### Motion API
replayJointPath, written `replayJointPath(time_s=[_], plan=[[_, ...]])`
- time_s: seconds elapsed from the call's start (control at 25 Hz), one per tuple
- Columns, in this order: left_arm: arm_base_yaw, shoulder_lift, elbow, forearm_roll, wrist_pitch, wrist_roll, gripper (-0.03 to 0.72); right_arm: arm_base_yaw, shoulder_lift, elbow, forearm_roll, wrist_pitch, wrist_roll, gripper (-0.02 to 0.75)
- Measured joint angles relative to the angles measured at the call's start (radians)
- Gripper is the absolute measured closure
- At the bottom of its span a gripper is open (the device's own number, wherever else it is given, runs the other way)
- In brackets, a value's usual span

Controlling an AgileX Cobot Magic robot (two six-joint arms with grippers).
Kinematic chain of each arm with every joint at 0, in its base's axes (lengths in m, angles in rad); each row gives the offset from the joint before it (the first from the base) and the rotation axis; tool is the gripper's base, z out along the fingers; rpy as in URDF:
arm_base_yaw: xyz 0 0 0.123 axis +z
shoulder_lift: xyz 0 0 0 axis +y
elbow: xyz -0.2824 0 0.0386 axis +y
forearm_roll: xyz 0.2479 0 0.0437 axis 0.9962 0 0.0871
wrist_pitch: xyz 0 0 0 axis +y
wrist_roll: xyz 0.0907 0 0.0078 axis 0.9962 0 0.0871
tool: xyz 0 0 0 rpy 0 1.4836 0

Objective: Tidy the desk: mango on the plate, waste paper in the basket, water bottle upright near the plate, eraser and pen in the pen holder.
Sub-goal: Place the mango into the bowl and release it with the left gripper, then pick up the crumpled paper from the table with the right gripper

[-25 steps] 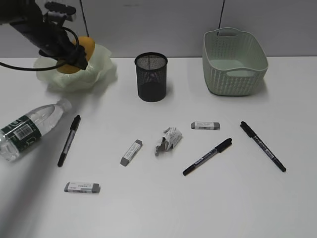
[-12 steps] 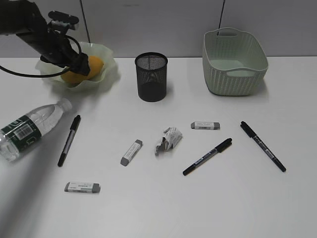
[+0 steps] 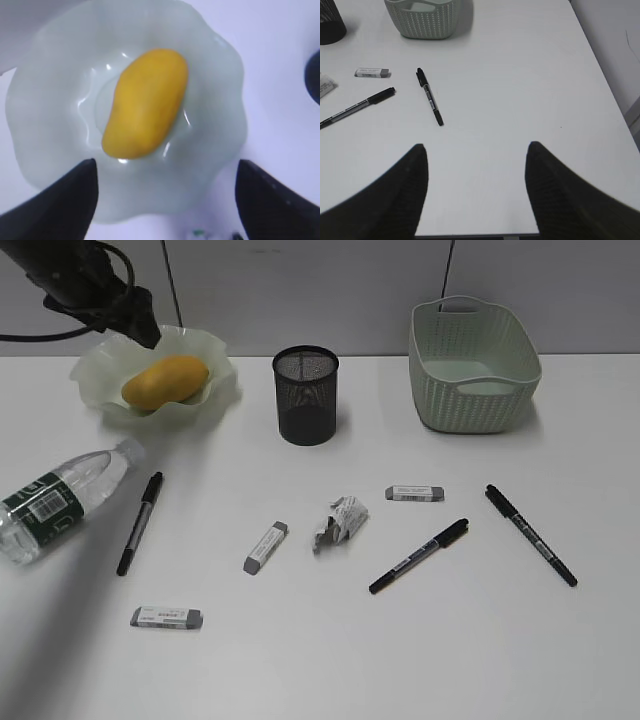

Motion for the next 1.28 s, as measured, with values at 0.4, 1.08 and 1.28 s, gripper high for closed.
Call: replayJointPath(time_s=[0.4, 1.08, 1.28], plan=[[-0.001, -0.155, 0.019, -0.002, 0.309, -0.229, 0.127, 0.000, 0.000, 0.000, 0.000, 0.000, 0.000, 0.248], [-0.001, -0.807, 0.711, 0.000, 0.257, -0.266, 0.134, 0.000, 0.000, 0.000, 0.000, 0.000, 0.000, 0.248], [-0.001, -1.080, 0.925, -0.024, 0.128, -0.266, 0.134, 0.000, 0.000, 0.000, 0.000, 0.000, 0.000, 0.248]])
